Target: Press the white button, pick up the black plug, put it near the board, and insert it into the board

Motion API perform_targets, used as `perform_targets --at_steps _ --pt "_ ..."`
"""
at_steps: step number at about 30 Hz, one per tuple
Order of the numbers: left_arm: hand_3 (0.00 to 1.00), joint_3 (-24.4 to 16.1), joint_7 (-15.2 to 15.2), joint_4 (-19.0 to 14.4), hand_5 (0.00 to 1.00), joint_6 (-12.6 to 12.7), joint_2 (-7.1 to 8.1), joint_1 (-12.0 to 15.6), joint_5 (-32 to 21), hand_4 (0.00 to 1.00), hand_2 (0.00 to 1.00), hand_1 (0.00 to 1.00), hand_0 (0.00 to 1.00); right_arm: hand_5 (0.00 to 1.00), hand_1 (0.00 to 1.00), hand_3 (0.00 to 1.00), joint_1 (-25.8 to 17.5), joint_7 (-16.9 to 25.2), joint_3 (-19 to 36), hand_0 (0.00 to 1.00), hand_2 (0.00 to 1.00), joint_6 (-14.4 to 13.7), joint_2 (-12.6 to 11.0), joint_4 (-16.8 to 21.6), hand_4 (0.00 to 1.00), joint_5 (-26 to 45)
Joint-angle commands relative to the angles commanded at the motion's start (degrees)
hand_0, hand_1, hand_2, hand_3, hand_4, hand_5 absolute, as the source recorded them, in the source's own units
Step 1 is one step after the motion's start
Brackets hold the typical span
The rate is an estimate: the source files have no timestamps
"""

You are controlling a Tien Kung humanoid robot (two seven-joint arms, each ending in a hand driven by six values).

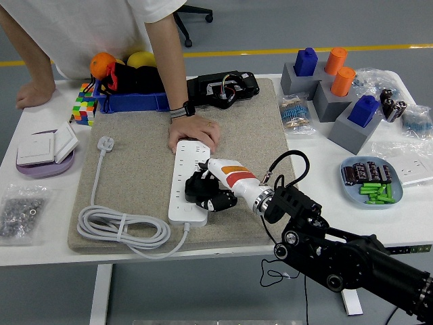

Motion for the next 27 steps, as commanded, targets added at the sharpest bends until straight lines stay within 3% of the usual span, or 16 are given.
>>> perform_targets --at_steps 10,11,16,17,27 --pt "0.690 -0.08 0.02 0.00 0.395 0.01 0.01 0.03 0.00 0.551 0.635 0.629 0.623 0.002 0.470 0.486 -0.06 0.71 1.46 0.476 0.482 0.47 0.00 0.89 0.812 1.09" --pt "0.690 -0.08 0.03 0.00 0.395 0.01 0.01 0.03 0.01 0.551 0.635 0.628 0.624 0.002 0.635 0.644 -0.07 0.66 1.45 0.561 0.607 0.63 0.00 0.95 0.857 1.18" --pt "0.690 -0.09 0.02 0.00 0.395 0.02 -0.03 0.06 0.09 0.551 0.635 0.628 0.624 0.002 0.635 0.644 -0.18 0.71 1.59 0.561 0.607 1.10 0.00 1.59 0.857 0.88" --pt "0.689 -0.10 0.03 0.00 0.394 0.02 -0.03 0.08 0.04 0.549 0.635 0.628 0.623 0.077 0.746 0.809 -0.20 0.77 1.71 0.658 0.770 1.08 0.00 1.87 0.970 0.79" --pt "0.689 -0.12 0.05 0.00 0.394 0.01 -0.04 0.15 0.06 0.549 0.635 0.628 0.624 0.086 0.749 0.821 -0.22 0.26 3.23 0.664 0.772 2.60 0.00 4.09 0.987 0.68"
